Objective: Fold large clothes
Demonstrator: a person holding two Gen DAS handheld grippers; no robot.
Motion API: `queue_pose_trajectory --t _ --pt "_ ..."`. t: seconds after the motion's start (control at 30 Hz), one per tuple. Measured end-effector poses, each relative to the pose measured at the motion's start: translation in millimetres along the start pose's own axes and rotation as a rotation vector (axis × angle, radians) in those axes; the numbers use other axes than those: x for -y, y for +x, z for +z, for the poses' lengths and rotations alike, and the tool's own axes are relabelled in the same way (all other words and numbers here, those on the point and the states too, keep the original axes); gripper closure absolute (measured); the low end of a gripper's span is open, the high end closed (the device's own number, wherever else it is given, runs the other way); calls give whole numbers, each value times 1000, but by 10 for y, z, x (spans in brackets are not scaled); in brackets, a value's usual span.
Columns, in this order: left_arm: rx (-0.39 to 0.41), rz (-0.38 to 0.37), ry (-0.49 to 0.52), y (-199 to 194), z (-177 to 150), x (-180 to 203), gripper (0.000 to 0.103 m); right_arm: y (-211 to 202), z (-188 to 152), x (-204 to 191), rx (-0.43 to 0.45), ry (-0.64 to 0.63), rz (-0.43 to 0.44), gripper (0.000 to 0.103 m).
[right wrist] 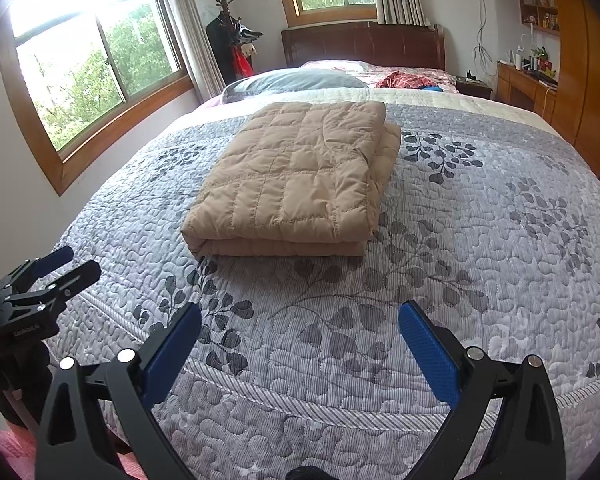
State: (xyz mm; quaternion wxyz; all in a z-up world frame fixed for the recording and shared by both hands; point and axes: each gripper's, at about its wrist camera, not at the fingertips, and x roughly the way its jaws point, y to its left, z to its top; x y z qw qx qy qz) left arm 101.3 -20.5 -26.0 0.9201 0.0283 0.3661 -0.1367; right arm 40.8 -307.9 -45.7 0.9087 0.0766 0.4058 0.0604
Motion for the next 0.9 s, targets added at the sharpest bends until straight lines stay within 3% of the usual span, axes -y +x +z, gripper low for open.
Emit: queue_pose_trajectory --t 0.9 --pt "-8 -5 3 24 11 -21 7 26 0 13 -9 -2 1 4"
